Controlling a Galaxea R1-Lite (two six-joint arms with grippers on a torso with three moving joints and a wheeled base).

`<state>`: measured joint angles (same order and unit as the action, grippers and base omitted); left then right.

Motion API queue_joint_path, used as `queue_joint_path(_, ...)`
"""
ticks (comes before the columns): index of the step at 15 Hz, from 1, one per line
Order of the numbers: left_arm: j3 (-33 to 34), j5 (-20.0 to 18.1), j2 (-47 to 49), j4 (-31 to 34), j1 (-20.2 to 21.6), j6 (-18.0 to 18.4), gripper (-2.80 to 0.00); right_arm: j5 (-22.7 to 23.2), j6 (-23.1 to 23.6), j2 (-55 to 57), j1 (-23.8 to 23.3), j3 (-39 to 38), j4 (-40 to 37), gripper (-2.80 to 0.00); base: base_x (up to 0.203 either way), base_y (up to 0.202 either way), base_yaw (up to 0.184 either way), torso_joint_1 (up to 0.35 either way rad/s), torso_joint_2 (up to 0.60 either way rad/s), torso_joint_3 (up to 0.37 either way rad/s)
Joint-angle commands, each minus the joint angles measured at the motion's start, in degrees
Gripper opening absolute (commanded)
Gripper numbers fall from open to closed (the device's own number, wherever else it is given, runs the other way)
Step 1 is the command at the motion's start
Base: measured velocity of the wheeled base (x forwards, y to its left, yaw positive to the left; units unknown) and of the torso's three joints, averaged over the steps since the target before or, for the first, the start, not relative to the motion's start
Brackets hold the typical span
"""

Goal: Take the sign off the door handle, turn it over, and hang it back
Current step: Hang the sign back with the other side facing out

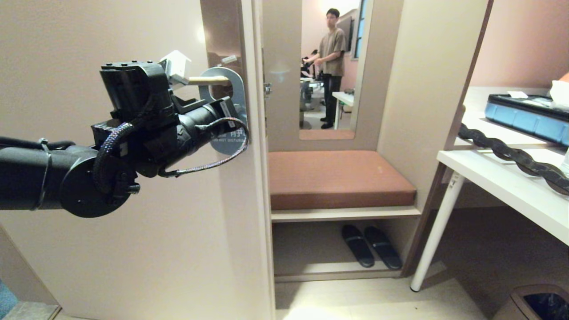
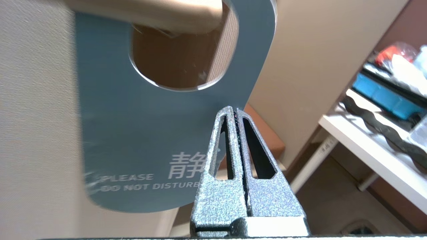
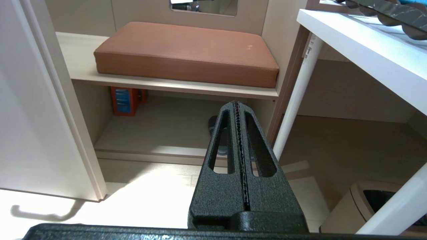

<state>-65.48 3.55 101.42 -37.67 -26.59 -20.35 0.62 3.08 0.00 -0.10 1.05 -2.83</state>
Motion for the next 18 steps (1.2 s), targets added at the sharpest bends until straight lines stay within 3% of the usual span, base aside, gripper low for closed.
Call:
queue_joint_path(1, 1.5, 0.4, -2.6, -0.2, 0.0, -0.1, -2.80, 0.0, 0.1, 0.0, 0.0, 0.0, 0.0, -2.80, 0.000, 0.000, 0.000, 0.000, 0.00, 0.000)
queue_joint_path(9, 11.2, 0.6, -12.2, -0.2, 0.0, 0.3, -2.80, 0.0, 0.1, 0.0, 0.0, 0.0, -0.1, -2.80, 0.000, 0.000, 0.000, 0.000, 0.00, 0.000)
queue_joint_path(15, 24.1, 1.4, -21.4, -4.2, 0.2, 5.7, -2.80, 0.0, 0.1, 0.0, 0.0, 0.0, -0.1, -2.80, 0.000, 0.000, 0.000, 0.000, 0.00, 0.000)
queue_joint_path(18, 33.3, 1.5, -26.5, -8.8, 3.8, 12.3, -2.80, 0.0, 0.1, 0.0, 0.0, 0.0, 0.0, -2.80, 0.000, 0.000, 0.000, 0.000, 0.00, 0.000)
